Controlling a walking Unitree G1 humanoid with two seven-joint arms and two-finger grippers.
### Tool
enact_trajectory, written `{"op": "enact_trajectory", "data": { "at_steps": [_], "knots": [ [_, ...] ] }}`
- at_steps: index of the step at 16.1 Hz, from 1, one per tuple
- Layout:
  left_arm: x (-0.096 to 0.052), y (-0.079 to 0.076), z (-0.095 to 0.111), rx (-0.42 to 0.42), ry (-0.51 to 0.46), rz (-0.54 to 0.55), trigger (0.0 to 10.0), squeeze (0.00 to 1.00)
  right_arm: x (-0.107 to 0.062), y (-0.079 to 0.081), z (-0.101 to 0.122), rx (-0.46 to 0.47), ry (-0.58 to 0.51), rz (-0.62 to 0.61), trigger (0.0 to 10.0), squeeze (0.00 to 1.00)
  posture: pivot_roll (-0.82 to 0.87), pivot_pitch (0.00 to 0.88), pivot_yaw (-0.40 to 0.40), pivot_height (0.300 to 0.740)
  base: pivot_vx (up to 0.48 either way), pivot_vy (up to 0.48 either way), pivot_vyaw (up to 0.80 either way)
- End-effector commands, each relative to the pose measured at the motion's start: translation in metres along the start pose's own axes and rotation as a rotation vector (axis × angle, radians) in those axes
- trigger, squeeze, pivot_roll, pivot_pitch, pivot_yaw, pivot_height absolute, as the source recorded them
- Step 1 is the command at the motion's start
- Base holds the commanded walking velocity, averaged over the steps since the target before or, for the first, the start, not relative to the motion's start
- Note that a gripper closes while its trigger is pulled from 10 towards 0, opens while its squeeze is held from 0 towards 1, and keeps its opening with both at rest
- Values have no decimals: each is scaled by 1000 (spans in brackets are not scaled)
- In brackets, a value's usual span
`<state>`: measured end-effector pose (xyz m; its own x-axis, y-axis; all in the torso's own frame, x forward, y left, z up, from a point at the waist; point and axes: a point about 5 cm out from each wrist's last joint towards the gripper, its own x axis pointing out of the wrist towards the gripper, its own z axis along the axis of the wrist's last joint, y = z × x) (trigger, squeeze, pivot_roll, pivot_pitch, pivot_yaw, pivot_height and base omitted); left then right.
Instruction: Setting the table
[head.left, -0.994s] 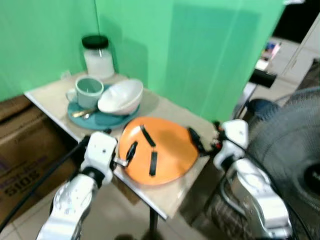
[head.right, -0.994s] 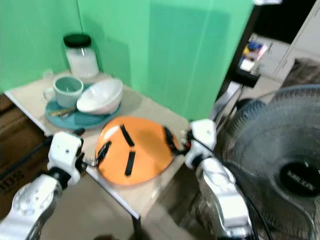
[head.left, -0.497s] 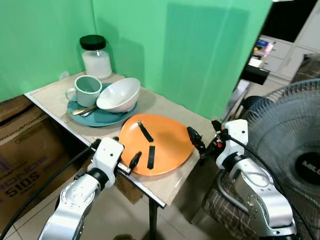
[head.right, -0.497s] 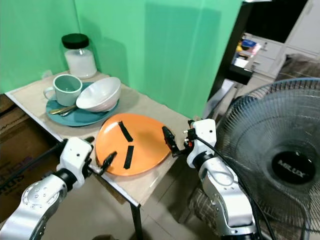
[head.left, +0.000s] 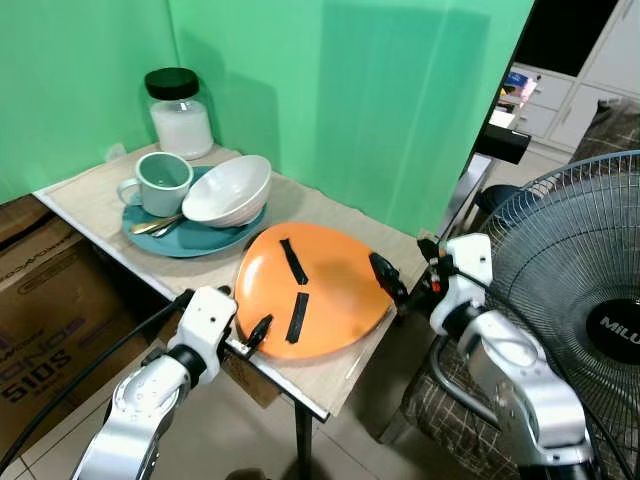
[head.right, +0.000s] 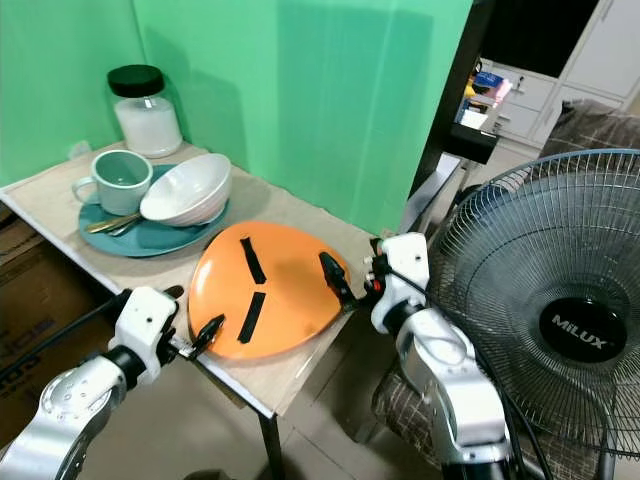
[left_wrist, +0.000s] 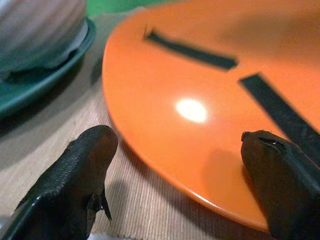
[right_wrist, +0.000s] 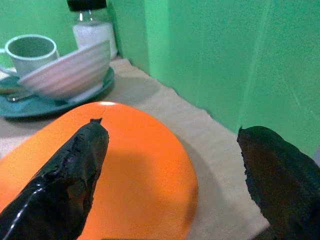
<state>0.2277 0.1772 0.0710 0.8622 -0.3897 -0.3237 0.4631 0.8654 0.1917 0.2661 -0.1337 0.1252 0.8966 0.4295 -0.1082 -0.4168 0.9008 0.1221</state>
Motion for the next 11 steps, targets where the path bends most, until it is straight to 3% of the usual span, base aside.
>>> {"op": "enact_trajectory", "data": {
  "at_steps": [1, 4, 5, 7, 9, 11],
  "knots": [
    [-2, -4, -14, -12, 61, -19, 10000, 0, 3, -2, 3, 31, 12, 11, 10000, 0, 99, 2, -26, 740, 0, 0, 0],
    [-3, -10, -20, -16, 73, -29, 10000, 0, 7, 2, -1, 153, 97, 75, 10000, 0, 99, 1, -31, 740, 0, 0, 0],
    [-4, -14, -22, -19, 77, -29, 10000, 0, 4, 8, -7, 263, 192, 163, 10000, 0, 100, 1, -36, 740, 0, 0, 0],
    [-3, -15, -23, -29, 69, -20, 10000, 0, 1, 8, -9, 342, 245, 192, 10000, 0, 100, 0, -38, 740, 0, 0, 0],
    [-3, -15, -23, -32, 66, -15, 10000, 0, 0, 8, -6, 488, 304, 241, 10000, 0, 100, 0, -40, 740, 0, 0, 0],
    [-2, -15, -23, -30, 63, -12, 10000, 0, -3, 9, -8, 537, 375, 274, 10000, 0, 102, 0, -41, 740, 0, 0, 0]
  ]
}}
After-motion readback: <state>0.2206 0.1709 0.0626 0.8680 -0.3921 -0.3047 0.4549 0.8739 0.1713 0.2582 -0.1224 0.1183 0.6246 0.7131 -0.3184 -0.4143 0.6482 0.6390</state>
